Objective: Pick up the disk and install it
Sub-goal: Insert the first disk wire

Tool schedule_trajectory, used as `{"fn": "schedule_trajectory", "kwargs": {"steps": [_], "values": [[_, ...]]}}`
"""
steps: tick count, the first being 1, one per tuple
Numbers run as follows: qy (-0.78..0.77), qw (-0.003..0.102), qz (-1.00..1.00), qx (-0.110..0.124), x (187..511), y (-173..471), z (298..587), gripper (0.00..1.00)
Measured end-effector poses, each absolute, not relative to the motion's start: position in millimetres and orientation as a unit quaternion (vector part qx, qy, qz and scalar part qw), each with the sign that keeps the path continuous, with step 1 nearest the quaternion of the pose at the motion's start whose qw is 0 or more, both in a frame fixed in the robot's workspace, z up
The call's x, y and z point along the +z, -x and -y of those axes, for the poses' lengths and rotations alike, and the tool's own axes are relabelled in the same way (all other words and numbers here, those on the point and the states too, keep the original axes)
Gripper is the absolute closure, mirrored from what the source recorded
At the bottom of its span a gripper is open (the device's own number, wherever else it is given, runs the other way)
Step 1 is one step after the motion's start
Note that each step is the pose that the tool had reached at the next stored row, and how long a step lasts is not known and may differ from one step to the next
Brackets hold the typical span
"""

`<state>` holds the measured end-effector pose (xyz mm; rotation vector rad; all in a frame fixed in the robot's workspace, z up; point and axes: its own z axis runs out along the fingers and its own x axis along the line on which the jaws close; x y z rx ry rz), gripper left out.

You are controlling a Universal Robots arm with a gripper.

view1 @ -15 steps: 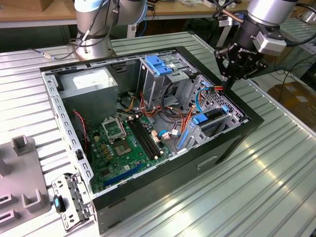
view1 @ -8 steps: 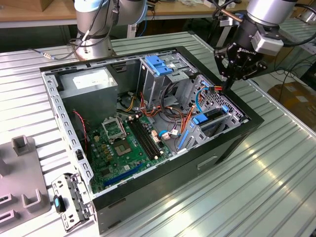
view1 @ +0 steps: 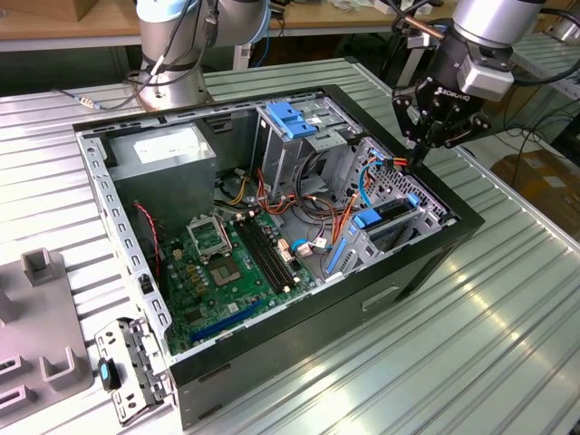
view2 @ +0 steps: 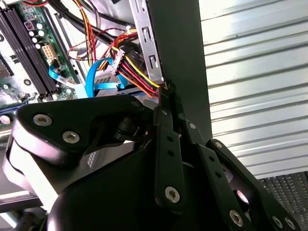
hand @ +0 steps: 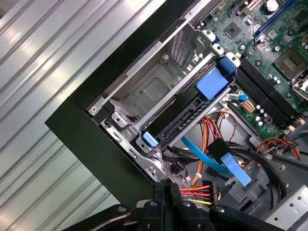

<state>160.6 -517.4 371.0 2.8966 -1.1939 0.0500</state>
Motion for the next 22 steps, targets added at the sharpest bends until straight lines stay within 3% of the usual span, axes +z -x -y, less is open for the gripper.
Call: {"fn": "schedule_trajectory", "kwargs": {"steps": [22], "values": [[-0.876,0.006,0.482,0.015,370.9,-151.6,517.4,0.84]]}}
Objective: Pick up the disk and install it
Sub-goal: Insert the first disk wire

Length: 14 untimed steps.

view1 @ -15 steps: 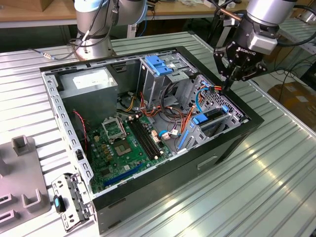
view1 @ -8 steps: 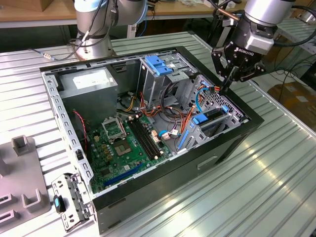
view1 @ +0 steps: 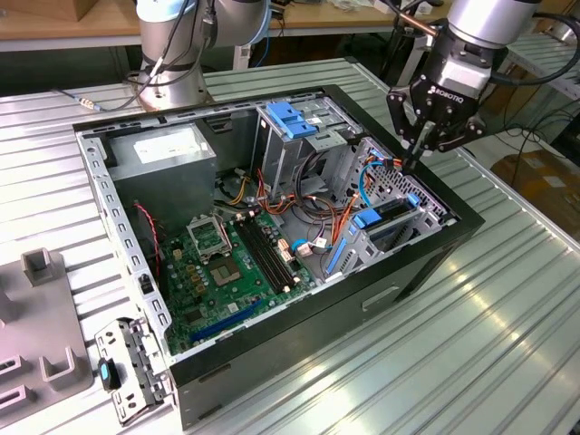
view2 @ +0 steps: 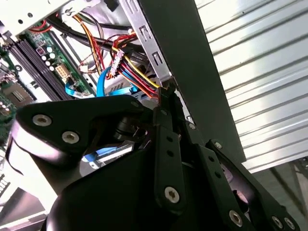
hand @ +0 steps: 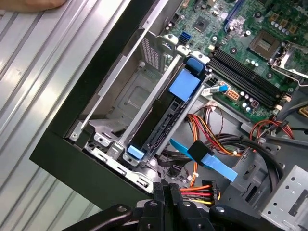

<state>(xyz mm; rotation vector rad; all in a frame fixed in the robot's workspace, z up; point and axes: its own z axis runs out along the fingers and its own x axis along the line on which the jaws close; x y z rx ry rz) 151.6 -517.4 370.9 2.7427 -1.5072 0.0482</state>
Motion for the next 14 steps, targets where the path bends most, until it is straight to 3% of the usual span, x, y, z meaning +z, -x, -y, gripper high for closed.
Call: {"fn": "schedule_trajectory", "kwargs": {"steps": [14], "values": [[-0.833,0.007,0.553,0.015,370.9,-151.0,517.4,0.84]]}}
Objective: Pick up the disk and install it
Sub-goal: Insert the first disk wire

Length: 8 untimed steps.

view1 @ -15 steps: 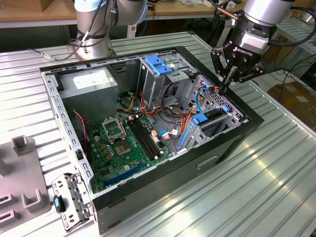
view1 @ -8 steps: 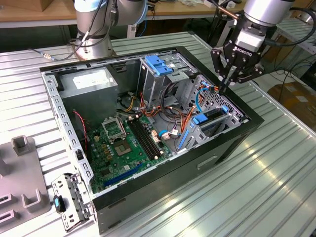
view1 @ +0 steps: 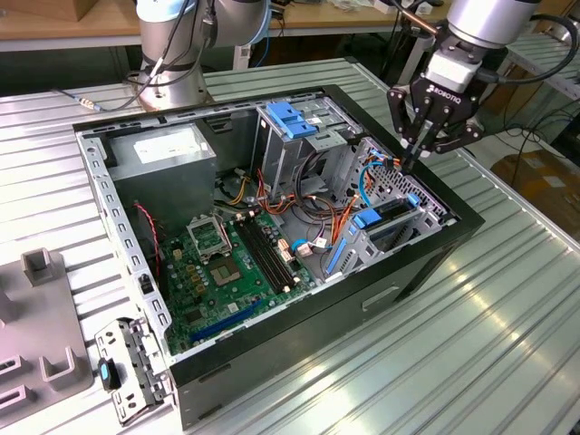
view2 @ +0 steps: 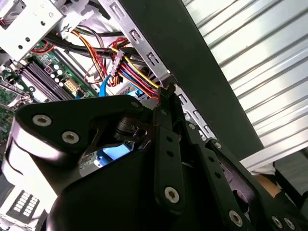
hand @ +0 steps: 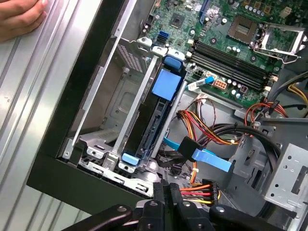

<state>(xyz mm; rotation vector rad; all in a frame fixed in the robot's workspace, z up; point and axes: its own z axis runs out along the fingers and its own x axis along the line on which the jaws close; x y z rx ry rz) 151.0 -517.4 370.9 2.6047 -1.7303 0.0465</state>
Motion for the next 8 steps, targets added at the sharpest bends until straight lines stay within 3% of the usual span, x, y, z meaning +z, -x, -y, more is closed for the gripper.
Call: {"fn": "schedule_trajectory", "kwargs": {"steps": [8], "values": [[-0.831,0.007,0.557,0.015,370.9,-148.6,517.4,0.84]]}}
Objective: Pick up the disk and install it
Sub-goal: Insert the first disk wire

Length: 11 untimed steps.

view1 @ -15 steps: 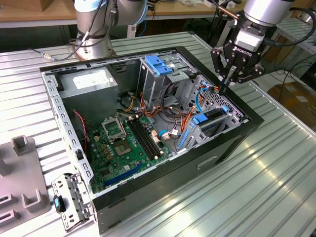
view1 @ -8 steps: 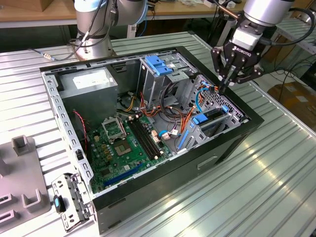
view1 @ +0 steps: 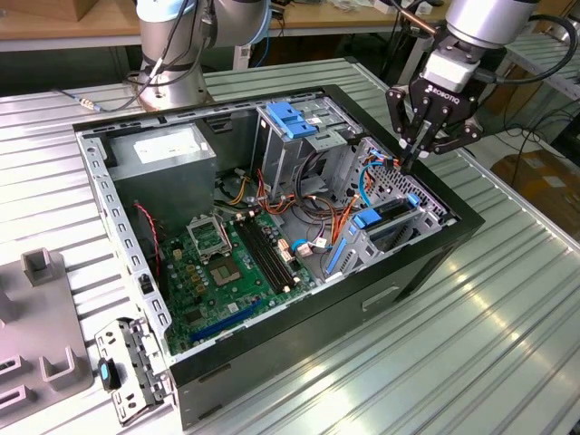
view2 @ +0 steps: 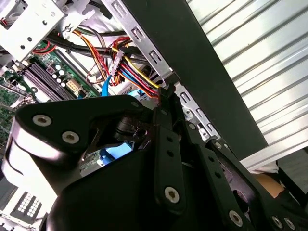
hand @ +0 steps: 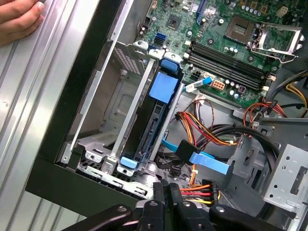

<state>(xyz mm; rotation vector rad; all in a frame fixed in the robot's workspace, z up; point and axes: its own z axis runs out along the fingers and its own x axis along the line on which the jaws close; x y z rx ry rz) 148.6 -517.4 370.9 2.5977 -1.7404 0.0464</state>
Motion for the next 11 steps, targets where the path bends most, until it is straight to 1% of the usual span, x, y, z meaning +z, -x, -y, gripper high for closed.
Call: {"fn": "schedule_trajectory", "kwargs": {"steps": [11], "values": [[-0.793,0.008,0.610,0.014,370.8,-148.5,517.4,0.84]]}}
